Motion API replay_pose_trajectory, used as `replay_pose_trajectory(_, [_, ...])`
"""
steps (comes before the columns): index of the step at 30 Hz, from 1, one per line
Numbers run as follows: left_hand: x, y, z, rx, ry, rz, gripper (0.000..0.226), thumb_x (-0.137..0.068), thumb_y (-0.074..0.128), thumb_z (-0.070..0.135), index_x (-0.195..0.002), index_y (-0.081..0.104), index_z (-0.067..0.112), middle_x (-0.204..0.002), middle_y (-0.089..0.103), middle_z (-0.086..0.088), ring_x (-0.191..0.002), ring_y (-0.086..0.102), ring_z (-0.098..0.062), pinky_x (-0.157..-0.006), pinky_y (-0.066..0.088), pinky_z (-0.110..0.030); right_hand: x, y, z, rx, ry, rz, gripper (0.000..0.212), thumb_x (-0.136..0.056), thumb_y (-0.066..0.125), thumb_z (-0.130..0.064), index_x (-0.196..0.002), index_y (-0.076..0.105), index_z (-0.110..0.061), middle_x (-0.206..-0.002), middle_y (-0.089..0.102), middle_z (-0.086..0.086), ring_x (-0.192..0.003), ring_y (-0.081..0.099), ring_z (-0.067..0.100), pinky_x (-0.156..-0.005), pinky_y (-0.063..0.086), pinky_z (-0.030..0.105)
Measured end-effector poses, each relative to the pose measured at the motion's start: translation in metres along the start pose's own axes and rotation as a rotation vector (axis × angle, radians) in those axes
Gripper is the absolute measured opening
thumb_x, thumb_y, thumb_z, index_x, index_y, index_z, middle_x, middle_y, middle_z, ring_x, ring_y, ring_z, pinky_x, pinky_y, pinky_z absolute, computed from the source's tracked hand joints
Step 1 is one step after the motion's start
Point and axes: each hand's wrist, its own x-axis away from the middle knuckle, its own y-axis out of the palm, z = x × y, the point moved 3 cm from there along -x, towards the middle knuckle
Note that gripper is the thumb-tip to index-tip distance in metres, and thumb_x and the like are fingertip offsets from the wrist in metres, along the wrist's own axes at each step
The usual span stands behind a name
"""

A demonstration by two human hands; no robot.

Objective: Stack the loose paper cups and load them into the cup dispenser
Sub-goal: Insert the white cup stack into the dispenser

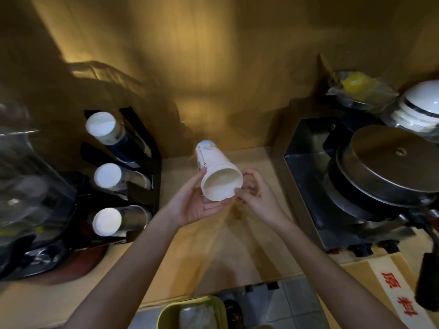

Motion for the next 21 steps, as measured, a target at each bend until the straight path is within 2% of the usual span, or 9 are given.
replay_pose_trajectory(3, [0.027,-0.020,0.005,-0.062,0.150,0.078,0.051,-0.072,0.064,0.036,-0.116,0.055,0.010,-0.108,0.067,-0.017,-0.081,0.072,-0.029,-0.081,0.057,-0.034,0.003,0.020,-0.006,0.056,0.016,-0.053,0.039,-0.083,0.051,0.006,-0.088,0.052,-0.033,-0.073,0.061,0.002,-0.063,0.059,0.009,-0.064,0.047,0.018])
replay_pose_trajectory(5, [0.044,-0.032,0.006,-0.182,0.237,0.146,0.055,-0.069,0.075,0.025,-0.118,0.056,0.007,-0.098,0.072,-0.008,-0.084,0.072,-0.022,-0.080,0.058,-0.029,0.003,0.035,-0.010,0.027,0.055,-0.071,0.036,-0.086,0.042,0.007,-0.086,0.055,-0.027,-0.073,0.061,0.000,-0.055,0.058,0.001,-0.056,0.044,0.013])
replay_pose_trajectory(7, [0.062,-0.042,0.008,-0.363,0.319,0.217,0.065,-0.066,0.079,0.017,-0.125,0.053,0.006,-0.106,0.070,-0.004,-0.094,0.068,-0.016,-0.079,0.058,-0.021,0.003,0.051,-0.015,-0.052,0.115,-0.094,0.029,-0.088,0.039,0.003,-0.087,0.057,-0.019,-0.074,0.059,0.000,-0.054,0.058,0.000,-0.053,0.041,0.016])
replay_pose_trajectory(11, [0.098,-0.057,0.014,-0.597,0.551,0.368,0.065,-0.067,0.077,-0.001,-0.126,0.052,0.010,-0.117,0.066,-0.004,-0.093,0.065,-0.003,-0.072,0.055,-0.009,0.006,0.084,-0.026,-0.111,0.125,-0.226,0.008,-0.089,0.054,-0.017,-0.095,0.059,-0.019,-0.092,0.063,0.001,-0.085,0.059,0.014,-0.074,0.047,0.028])
replay_pose_trajectory(12, [0.105,-0.060,0.014,-0.627,0.608,0.375,0.069,-0.064,0.079,-0.002,-0.126,0.052,0.011,-0.117,0.066,-0.003,-0.093,0.065,0.001,-0.073,0.054,-0.009,0.008,0.094,-0.028,-0.091,0.102,-0.260,0.022,-0.083,0.063,-0.024,-0.103,0.058,-0.017,-0.100,0.064,0.001,-0.093,0.060,0.015,-0.080,0.048,0.030])
replay_pose_trajectory(15, [0.125,-0.072,0.014,-0.762,0.758,0.410,0.079,-0.056,0.087,0.011,-0.123,0.049,0.025,-0.116,0.062,0.013,-0.100,0.060,0.011,-0.079,0.049,-0.006,0.015,0.121,-0.040,0.045,0.028,-0.301,0.070,-0.053,0.076,-0.048,-0.114,0.053,-0.023,-0.111,0.063,-0.005,-0.102,0.060,0.007,-0.080,0.048,0.019])
replay_pose_trajectory(16, [0.132,-0.075,0.014,-0.810,0.795,0.443,0.081,-0.054,0.087,0.020,-0.123,0.047,0.030,-0.116,0.060,0.020,-0.103,0.057,0.014,-0.080,0.048,-0.005,0.017,0.130,-0.044,0.110,-0.001,-0.307,0.074,-0.050,0.078,-0.049,-0.115,0.052,-0.025,-0.110,0.062,-0.008,-0.100,0.058,0.001,-0.077,0.046,0.015])
replay_pose_trajectory(18, [0.148,-0.081,0.013,-0.896,0.843,0.525,0.081,-0.053,0.084,0.034,-0.123,0.042,0.041,-0.116,0.053,0.029,-0.105,0.052,0.019,-0.082,0.045,-0.001,0.021,0.146,-0.052,0.160,-0.045,-0.314,0.068,-0.057,0.086,-0.035,-0.115,0.052,-0.023,-0.106,0.061,-0.015,-0.093,0.056,-0.009,-0.070,0.044,0.004])
replay_pose_trajectory(21, [0.168,-0.094,0.010,-0.956,0.875,0.582,0.079,-0.054,0.077,0.039,-0.119,0.034,0.055,-0.120,0.049,0.032,-0.109,0.049,0.019,-0.083,0.041,0.002,0.028,0.165,-0.054,0.166,-0.127,-0.289,0.065,-0.059,0.087,-0.022,-0.112,0.049,-0.027,-0.101,0.058,-0.023,-0.087,0.053,-0.020,-0.068,0.042,-0.001])
